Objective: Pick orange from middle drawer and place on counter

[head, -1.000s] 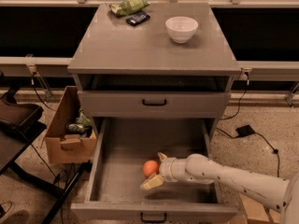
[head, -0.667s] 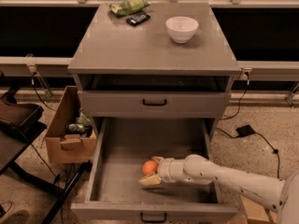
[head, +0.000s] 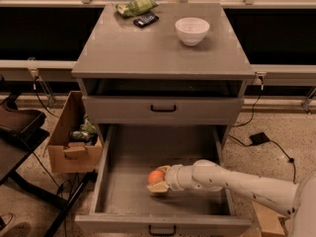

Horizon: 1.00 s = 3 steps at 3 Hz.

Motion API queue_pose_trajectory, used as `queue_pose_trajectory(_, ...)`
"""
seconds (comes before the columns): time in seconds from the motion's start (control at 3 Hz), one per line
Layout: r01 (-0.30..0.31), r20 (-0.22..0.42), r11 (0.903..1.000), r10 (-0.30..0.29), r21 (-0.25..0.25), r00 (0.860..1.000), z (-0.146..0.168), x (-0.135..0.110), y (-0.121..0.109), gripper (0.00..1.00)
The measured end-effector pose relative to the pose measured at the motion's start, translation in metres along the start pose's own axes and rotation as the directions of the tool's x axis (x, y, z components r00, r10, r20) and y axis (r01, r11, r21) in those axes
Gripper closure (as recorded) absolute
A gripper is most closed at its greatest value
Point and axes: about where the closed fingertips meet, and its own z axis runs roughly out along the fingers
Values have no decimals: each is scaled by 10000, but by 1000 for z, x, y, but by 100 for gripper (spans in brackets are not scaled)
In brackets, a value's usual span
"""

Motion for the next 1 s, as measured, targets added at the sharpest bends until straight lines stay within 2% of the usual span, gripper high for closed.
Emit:
queue_pose_trajectory(0.33, -161, -520, 9996, 150, -214, 9985, -47, -33, 10, 96)
queue_pose_trajectory(0.67, -19, -414, 10000, 15, -80, 9991, -120, -110, -6, 100)
queue_pose_trajectory(1.0, 109, -154, 9999, -107, 83, 9998, -190, -196, -33, 100)
